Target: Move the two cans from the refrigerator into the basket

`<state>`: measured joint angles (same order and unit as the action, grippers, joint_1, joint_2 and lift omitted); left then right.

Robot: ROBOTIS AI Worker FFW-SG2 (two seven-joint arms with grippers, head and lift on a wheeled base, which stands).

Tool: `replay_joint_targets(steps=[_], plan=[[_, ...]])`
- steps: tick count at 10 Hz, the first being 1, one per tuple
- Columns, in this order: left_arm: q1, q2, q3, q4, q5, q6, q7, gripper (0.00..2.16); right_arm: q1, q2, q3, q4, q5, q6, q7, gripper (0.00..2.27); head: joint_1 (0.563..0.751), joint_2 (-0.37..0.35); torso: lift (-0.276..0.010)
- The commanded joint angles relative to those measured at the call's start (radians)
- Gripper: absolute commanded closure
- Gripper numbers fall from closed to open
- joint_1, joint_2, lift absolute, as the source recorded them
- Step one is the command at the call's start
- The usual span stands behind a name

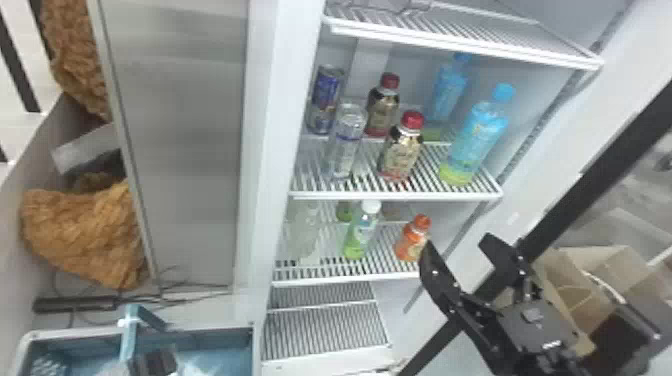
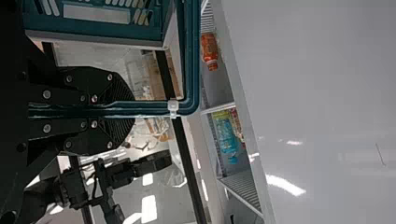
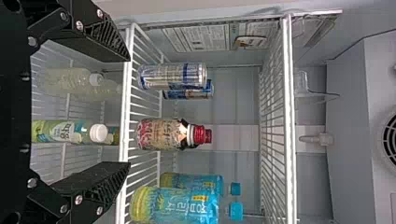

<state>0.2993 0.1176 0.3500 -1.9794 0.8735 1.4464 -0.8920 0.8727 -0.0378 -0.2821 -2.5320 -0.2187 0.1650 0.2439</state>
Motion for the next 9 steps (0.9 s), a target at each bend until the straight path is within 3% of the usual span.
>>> replay_joint_targets(steps=[1,9], plan=[[0.000,0.002,-0.003,0.000,0.000,0.002,0.001,1.19,-0.021,-0.001,0.005,0.000,0.015,0.012,-0.001,0.26,0.695,-0.306,-0.031],[0.000,0.002,-0.005,0.002,0.008,0.002,0.001,1.19,-0.254,-0.017,0.055,0.143,0.077,0.080,-0.012,0.24,0.695,-0.290,-0.031]])
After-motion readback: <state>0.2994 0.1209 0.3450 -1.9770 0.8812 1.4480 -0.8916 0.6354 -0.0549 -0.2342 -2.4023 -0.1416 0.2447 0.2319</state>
